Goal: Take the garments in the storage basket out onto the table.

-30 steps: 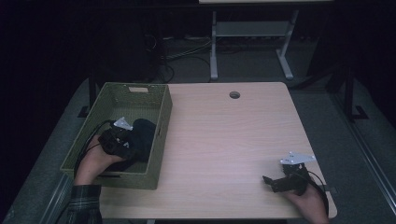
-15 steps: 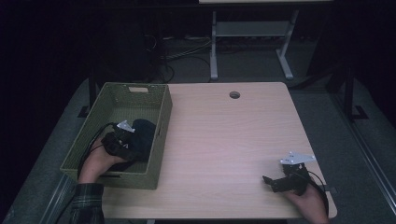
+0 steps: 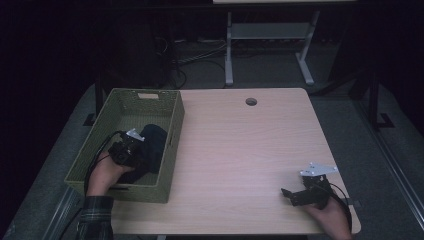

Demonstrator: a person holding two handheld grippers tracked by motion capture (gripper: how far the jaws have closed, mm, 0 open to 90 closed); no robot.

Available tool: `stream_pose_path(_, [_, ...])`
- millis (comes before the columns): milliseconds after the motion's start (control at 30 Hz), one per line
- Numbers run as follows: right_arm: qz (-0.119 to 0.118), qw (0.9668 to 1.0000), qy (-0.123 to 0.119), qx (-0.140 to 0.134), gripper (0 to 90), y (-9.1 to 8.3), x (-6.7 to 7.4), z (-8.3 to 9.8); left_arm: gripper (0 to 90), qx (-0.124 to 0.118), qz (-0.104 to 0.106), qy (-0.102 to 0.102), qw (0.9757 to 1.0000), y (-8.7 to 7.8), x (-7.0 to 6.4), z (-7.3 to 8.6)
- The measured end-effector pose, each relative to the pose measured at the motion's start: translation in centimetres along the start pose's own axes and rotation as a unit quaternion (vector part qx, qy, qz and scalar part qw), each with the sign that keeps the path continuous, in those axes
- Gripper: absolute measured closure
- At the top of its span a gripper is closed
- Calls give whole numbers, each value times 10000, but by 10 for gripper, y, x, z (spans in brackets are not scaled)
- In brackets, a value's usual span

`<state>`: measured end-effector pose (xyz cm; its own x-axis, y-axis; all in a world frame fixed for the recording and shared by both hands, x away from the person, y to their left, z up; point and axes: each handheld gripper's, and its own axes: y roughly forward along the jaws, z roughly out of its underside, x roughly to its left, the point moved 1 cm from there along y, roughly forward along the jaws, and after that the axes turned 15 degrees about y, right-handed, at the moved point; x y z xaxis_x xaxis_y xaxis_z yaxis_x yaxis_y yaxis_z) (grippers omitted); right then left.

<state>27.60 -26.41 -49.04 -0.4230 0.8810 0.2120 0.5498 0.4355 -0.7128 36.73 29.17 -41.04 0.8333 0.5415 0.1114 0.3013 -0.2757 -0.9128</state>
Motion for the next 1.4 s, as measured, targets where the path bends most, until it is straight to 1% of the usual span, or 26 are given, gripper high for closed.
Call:
stream_pose_path(67, [1,10000,0,-1,1,0,0,0,628,-46,-8,25,10000,-2,0,-1])
stream_pose_path(133, [2,10000,-6,2,1,0,0,0,629,-62,59,12,10000,-5,1,-1])
stream_pose_path(200, [2,10000,-6,1,1,0,0,0,629,-99,76,-19,9999,-7,2,-1])
stream_pose_path(300, [3,10000,-5,0,1,0,0,0,628,-116,127,-12,9999,-12,4,-2])
stream_pose_path(567, [8,10000,3,1,1,0,0,0,631,-177,155,-88,9997,-22,4,-3])
stream_pose_path(633, [11,10000,9,5,1,0,0,0,632,-188,136,-95,9997,-29,5,-6])
stream_pose_path(667, [2,10000,22,5,1,0,0,0,632,-188,136,-95,9997,-29,5,-6])
stream_pose_path(700, [2,10000,21,6,1,0,0,0,633,-203,106,-83,9997,-35,6,-8])
stream_pose_path(733, [3,10000,21,4,1,0,0,0,634,-203,106,-83,9997,-35,6,-8])
stream_pose_path(867, [1,10000,22,7,1,0,0,0,636,-180,96,-56,9998,-45,6,-14])
stream_pose_path(1033, [6,10000,12,8,1,0,0,0,638,-228,36,-91,9997,-56,8,-15])
stream_pose_path(1100, [4,10000,21,5,1,0,0,0,639,-284,28,-118,9995,-59,9,-16])
stream_pose_path(1133, [5,10000,19,5,1,0,0,0,641,-305,19,-110,9995,-65,9,-17])
stream_pose_path(1167, [5,10000,19,5,1,0,0,0,642,-305,19,-110,9995,-65,9,-17])
stream_pose_path(1400, [6,10000,20,5,1,0,0,0,646,-452,-51,-131,9989,-85,13,-22])
